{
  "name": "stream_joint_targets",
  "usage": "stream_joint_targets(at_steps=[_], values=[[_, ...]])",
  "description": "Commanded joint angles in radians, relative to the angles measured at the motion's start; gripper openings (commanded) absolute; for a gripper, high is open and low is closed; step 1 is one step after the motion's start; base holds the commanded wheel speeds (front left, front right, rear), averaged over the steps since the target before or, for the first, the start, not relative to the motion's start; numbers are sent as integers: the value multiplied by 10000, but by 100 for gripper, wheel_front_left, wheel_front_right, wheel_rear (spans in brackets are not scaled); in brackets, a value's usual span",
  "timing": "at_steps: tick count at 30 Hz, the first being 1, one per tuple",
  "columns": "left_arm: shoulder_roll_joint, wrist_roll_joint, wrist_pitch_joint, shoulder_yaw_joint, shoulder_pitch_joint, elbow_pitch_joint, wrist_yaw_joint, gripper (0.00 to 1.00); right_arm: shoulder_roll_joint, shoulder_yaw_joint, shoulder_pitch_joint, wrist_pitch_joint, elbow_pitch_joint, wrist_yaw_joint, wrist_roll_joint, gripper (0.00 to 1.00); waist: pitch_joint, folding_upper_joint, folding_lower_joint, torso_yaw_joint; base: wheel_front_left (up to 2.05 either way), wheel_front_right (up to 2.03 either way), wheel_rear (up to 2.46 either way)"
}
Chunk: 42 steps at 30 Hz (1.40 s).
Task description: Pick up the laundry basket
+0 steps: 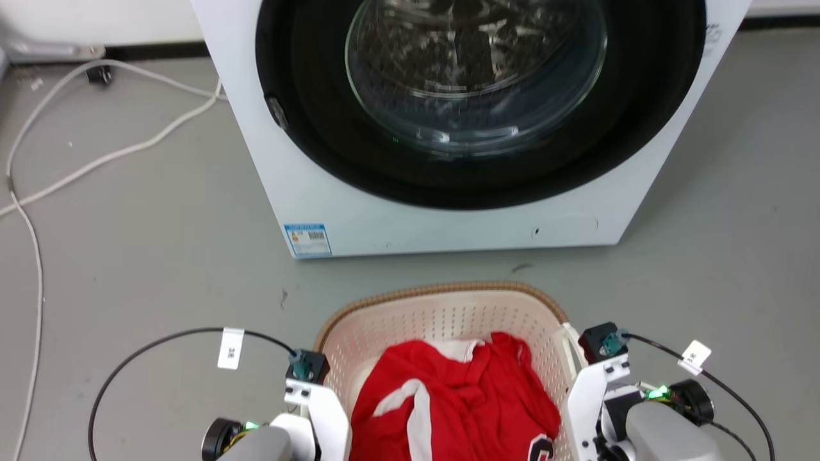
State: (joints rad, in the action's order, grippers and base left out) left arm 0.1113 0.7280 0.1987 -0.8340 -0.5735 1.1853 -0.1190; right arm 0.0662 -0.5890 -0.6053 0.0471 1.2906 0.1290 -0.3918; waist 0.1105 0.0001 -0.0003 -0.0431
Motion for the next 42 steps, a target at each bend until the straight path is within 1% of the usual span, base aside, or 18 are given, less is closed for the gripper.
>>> stream_joint_targets(at_steps=[1,6,18,30,42], values=[[-105,125,131,-195,249,-170,-189,0,-105,-157,125,30,-112,30,-103,0,-536,-1,3,-21,0,0,0],[115,651,537,-601,510,-327,-189,0,-31,-600,303,345,-179,29,-430,0,-1035,-1,3,-20,0,0,0],[394,1758,1313,-1445,791,-597,-189,0,149,-1662,603,1117,-488,29,-1406,0,-1639,-1,3,20,0,0,0],[514,2404,1263,-2130,796,-514,-188,0,308,-2558,681,1310,-576,29,-2228,0,-1922,-1,3,-2,0,0,0],[519,2932,1125,-2618,677,-385,-181,0,456,-3267,643,1209,-556,30,-2881,0,-1992,-1,3,-3,0,0,0]])
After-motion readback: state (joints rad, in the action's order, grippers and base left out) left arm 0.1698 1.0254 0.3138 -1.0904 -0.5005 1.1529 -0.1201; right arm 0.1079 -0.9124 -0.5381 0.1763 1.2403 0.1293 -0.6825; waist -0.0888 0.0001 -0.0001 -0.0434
